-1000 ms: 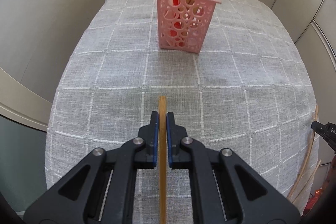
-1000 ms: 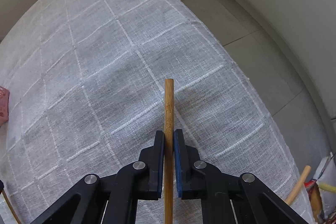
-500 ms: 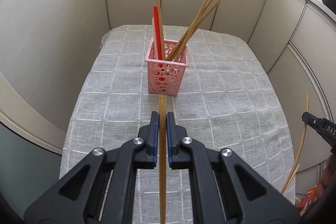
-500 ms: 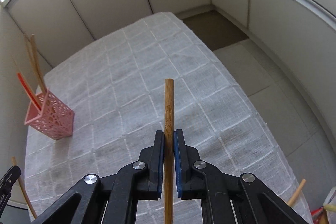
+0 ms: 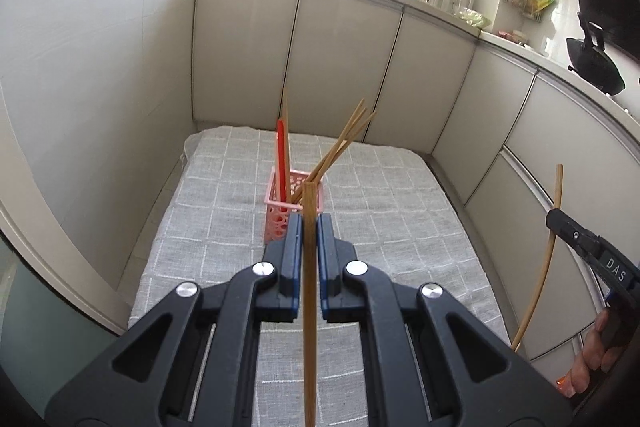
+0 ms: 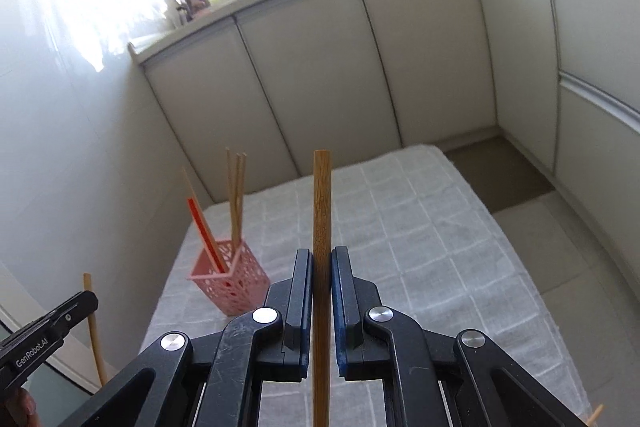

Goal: Organize utensils
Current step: 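Carry both chopsticks over the pink cup and lower them in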

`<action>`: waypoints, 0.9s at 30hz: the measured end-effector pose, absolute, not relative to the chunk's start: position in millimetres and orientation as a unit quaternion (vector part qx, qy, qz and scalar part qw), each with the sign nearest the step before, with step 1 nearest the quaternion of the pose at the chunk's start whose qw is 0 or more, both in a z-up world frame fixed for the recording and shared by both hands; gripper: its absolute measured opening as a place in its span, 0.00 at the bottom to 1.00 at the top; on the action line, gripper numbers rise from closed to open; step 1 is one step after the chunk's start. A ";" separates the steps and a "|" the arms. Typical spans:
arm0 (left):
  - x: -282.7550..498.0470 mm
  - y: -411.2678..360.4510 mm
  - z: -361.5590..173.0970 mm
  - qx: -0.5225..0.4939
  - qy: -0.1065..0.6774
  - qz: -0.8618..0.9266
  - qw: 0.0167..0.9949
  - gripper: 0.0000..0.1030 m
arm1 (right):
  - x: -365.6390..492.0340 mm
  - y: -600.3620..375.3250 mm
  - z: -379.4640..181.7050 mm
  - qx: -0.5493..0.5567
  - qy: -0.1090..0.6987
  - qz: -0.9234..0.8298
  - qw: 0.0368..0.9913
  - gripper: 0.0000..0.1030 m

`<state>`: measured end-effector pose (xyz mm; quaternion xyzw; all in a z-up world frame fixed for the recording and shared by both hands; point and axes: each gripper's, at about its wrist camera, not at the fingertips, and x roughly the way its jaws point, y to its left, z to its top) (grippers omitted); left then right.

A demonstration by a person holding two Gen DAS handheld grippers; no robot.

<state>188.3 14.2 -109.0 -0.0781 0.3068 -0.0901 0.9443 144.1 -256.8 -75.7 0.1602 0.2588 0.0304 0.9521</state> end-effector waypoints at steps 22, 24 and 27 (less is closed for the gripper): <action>271.8 40.0 -66.1 -0.087 0.158 -0.089 0.980 0.08 | 241.6 -191.1 -27.6 0.130 0.123 0.127 0.976 0.08; 281.3 37.0 -66.9 -0.085 0.138 -0.089 0.983 0.08 | 257.3 -183.0 -32.3 0.129 0.115 0.130 0.976 0.08; 294.8 32.5 -69.2 -0.087 0.113 -0.086 0.986 0.08 | 277.3 -171.4 -41.7 0.123 0.102 0.129 0.979 0.08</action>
